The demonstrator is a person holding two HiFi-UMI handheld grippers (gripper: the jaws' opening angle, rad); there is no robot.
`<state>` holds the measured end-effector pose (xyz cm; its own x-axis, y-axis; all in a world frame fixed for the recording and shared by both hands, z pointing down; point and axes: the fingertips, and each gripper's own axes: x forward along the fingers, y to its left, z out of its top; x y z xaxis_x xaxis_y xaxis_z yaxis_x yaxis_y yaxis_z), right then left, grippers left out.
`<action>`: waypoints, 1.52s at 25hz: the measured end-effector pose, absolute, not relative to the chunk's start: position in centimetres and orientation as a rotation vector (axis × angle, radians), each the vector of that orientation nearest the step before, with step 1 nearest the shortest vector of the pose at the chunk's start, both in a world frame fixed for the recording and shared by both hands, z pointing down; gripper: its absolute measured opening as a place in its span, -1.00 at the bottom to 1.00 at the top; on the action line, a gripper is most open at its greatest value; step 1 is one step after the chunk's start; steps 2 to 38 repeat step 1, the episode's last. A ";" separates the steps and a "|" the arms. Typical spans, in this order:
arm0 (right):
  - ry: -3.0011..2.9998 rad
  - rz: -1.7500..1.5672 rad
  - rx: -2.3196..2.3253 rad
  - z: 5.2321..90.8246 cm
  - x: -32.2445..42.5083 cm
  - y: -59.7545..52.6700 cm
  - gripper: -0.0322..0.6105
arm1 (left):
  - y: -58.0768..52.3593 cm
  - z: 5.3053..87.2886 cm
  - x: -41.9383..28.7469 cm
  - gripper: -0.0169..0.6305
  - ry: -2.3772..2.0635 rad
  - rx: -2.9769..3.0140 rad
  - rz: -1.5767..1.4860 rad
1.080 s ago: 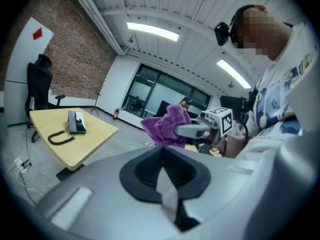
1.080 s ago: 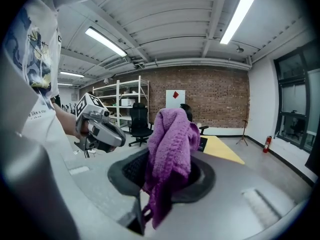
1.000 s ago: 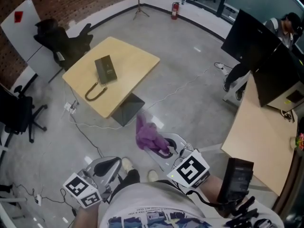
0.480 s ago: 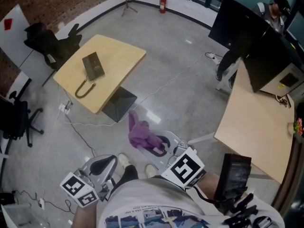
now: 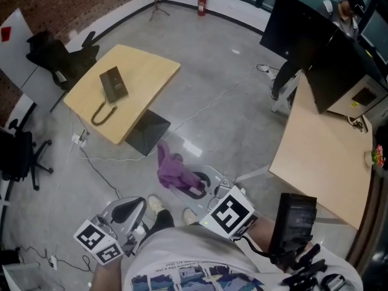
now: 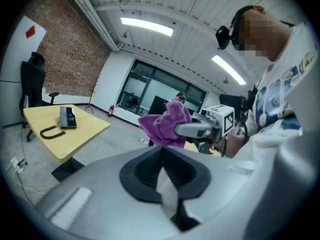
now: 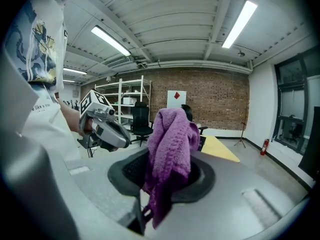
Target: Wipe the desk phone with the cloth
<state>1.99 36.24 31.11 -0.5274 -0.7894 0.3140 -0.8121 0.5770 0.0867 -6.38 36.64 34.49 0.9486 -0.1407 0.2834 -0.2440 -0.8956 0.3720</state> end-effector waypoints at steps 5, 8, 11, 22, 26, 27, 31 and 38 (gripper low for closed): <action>-2.494 0.101 1.305 31.0 1.7 36.2 -0.56 | 36.6 34.4 -6.6 -0.92 -0.281 2.689 0.350; -2.494 0.101 1.305 31.0 1.7 36.2 -0.56 | 36.6 34.4 -6.6 -0.92 -0.281 2.689 0.350; -2.494 0.101 1.305 31.0 1.7 36.2 -0.56 | 36.6 34.4 -6.6 -0.92 -0.281 2.689 0.350; -2.494 0.101 1.305 31.0 1.7 36.2 -0.56 | 36.6 34.4 -6.6 -0.92 -0.281 2.689 0.350; -2.494 0.101 1.305 31.0 1.7 36.2 -0.56 | 36.6 34.4 -6.6 -0.92 -0.281 2.689 0.350; -2.494 0.101 1.305 31.0 1.7 36.2 -0.56 | 36.6 34.4 -6.6 -0.92 -0.281 2.689 0.350; -2.494 0.101 1.305 31.0 1.7 36.2 -0.56 | 36.6 34.4 -6.6 -0.92 -0.281 2.689 0.350; -2.494 0.101 1.305 31.0 1.7 36.2 -0.56 | 36.6 34.4 -6.6 -0.92 -0.281 2.689 0.350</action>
